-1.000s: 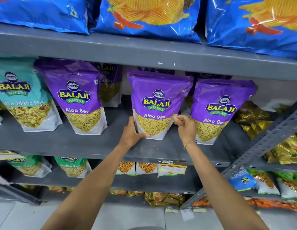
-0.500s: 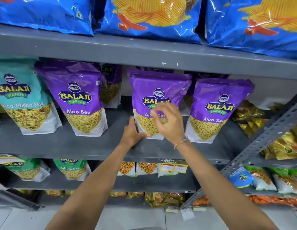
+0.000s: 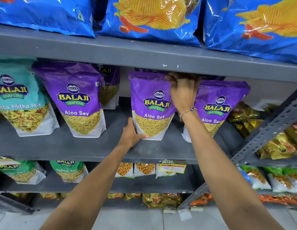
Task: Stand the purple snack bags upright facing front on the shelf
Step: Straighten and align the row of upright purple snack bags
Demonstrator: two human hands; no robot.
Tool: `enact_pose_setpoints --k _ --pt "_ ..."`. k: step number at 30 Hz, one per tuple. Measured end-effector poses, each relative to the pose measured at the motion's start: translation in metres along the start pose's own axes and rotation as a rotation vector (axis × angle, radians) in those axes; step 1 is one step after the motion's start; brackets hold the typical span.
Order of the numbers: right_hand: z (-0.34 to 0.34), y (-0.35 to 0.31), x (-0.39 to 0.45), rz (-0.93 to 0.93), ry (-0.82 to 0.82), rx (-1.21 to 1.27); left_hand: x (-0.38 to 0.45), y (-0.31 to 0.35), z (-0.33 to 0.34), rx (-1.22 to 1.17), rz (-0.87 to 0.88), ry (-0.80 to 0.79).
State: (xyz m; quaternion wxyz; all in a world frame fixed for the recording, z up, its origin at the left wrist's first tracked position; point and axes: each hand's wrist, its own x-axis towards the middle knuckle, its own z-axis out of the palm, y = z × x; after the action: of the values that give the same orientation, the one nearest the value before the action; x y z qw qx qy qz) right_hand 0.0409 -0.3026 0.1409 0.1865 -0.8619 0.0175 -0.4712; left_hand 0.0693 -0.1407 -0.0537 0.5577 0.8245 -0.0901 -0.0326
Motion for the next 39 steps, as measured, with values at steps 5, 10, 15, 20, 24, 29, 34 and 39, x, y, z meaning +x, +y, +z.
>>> enact_pose_setpoints --k 5,10,15,20,24,29,34,39 --pt "-0.002 0.005 -0.002 -0.045 -0.066 -0.052 -0.001 -0.001 0.002 0.003 -0.016 -0.030" --pt "0.005 -0.006 -0.057 -0.235 0.059 0.084 -0.017 -0.001 -0.002 -0.178 0.040 -0.068" --pt "0.033 -0.020 -0.122 -0.298 -0.246 0.305 -0.050 -0.012 -0.030 0.184 0.191 0.308" --pt "0.061 -0.045 -0.152 -0.270 -0.521 0.347 -0.061 -0.023 -0.091 0.299 0.218 0.444" --pt "0.092 -0.070 -0.161 -0.137 -0.656 0.388 -0.067 -0.030 -0.146 0.140 0.215 0.698" --pt "0.135 -0.107 -0.156 0.135 -0.803 0.479 -0.049 -0.053 -0.198 -0.164 0.168 0.658" --pt "0.162 -0.127 -0.148 0.323 -0.824 0.666 -0.024 -0.071 -0.226 -0.090 0.098 0.215" --pt "0.171 -0.122 -0.152 0.418 -0.769 0.643 -0.014 -0.089 -0.223 -0.021 -0.067 0.227"
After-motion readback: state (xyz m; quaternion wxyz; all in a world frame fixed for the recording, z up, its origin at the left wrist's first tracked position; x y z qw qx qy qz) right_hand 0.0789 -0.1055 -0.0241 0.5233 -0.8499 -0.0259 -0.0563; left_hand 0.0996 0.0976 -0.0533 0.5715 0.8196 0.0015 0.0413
